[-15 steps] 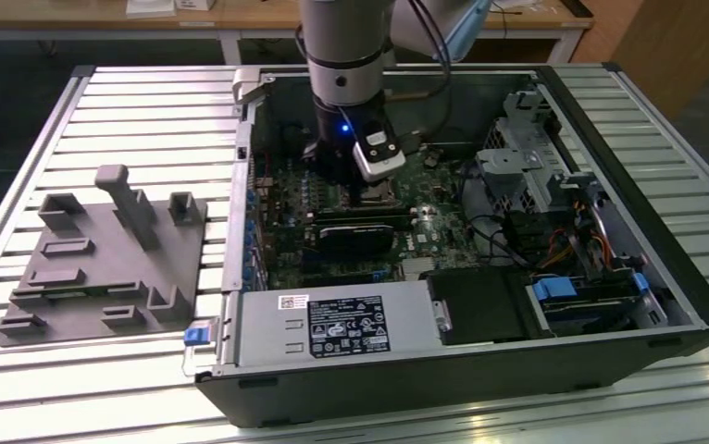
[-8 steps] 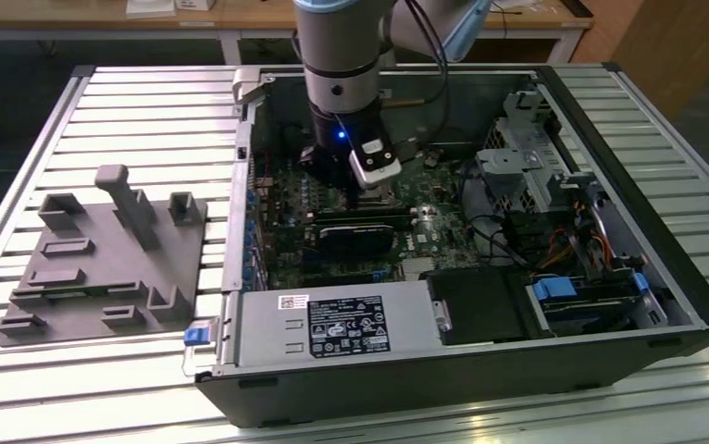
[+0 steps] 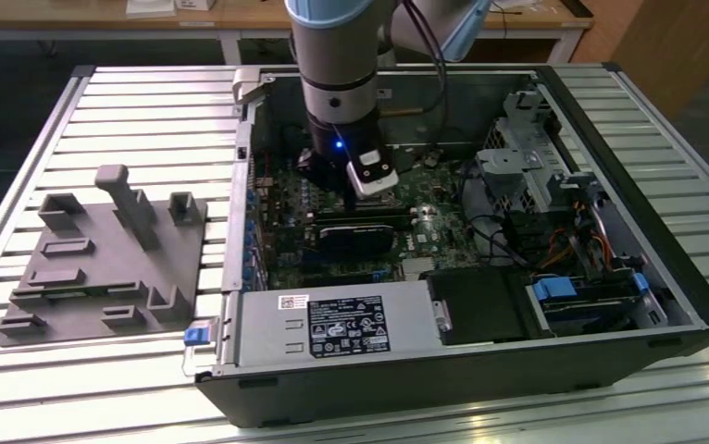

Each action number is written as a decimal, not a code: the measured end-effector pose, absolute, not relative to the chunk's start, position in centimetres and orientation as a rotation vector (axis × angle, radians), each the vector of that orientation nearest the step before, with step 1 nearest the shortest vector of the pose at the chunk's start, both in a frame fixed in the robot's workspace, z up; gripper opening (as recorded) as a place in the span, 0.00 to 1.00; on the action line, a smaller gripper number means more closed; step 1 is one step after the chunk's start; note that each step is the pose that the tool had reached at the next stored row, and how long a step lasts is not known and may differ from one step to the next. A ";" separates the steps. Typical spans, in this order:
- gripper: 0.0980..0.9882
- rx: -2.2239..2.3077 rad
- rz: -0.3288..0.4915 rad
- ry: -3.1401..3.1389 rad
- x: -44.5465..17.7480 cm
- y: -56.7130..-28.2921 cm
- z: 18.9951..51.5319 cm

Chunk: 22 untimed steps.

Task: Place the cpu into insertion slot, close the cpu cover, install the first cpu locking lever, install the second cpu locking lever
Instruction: 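Install the second cpu locking lever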

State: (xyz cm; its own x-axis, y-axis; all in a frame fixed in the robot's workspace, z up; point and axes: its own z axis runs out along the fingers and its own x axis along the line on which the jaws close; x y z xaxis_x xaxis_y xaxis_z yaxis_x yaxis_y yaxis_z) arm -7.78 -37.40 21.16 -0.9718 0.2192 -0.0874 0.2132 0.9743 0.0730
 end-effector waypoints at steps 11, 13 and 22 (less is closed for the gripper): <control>0.01 0.340 0.235 3.029 -8.3 -38.3 20.7; 0.01 0.341 0.258 3.028 -8.4 -38.5 20.6; 0.01 0.343 0.305 3.027 -8.5 -39.4 20.4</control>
